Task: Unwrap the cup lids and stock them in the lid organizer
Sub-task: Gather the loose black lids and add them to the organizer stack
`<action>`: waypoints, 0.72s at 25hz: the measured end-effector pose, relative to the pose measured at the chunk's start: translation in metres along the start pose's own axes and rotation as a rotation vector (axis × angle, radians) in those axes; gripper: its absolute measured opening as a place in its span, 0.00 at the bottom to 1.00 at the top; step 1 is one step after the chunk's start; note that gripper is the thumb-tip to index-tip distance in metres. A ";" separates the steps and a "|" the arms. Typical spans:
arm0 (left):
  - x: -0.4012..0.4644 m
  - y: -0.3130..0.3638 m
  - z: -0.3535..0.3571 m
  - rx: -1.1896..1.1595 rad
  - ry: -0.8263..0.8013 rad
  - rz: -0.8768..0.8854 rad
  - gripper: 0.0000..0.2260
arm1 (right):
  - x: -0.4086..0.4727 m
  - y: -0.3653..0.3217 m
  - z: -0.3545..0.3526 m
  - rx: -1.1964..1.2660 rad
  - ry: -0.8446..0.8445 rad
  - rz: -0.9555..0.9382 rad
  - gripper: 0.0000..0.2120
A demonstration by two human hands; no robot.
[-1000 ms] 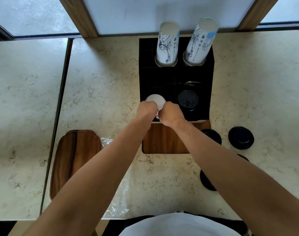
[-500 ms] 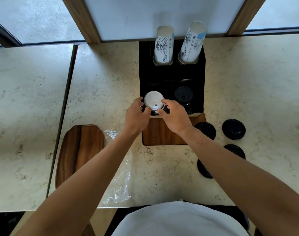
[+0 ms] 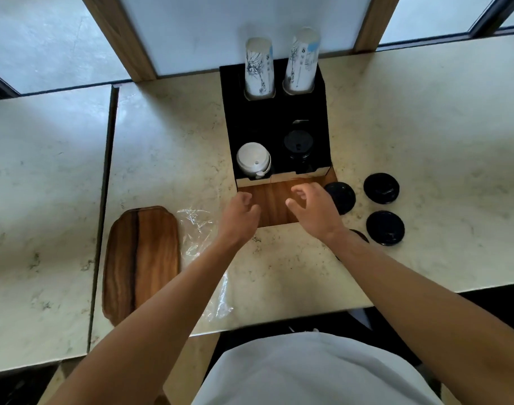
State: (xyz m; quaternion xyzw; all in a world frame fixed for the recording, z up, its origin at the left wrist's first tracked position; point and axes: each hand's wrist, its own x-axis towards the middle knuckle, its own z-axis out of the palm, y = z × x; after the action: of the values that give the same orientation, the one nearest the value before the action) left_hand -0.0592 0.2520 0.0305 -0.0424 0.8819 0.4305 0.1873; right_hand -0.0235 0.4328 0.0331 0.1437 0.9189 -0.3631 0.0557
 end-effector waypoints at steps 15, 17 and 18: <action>-0.037 0.012 0.103 0.139 -0.265 -0.065 0.16 | -0.079 0.134 -0.058 -0.100 -0.037 0.258 0.30; -0.040 0.018 0.114 0.138 -0.260 -0.113 0.16 | -0.078 0.141 -0.060 -0.102 -0.082 0.228 0.31; -0.042 0.022 0.121 0.133 -0.256 -0.134 0.15 | -0.077 0.146 -0.061 -0.103 -0.107 0.214 0.31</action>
State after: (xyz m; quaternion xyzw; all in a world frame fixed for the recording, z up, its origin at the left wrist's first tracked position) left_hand 0.0097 0.3554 -0.0055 -0.0332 0.8726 0.3596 0.3289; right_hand 0.0939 0.5588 -0.0014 0.2184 0.9113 -0.3147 0.1506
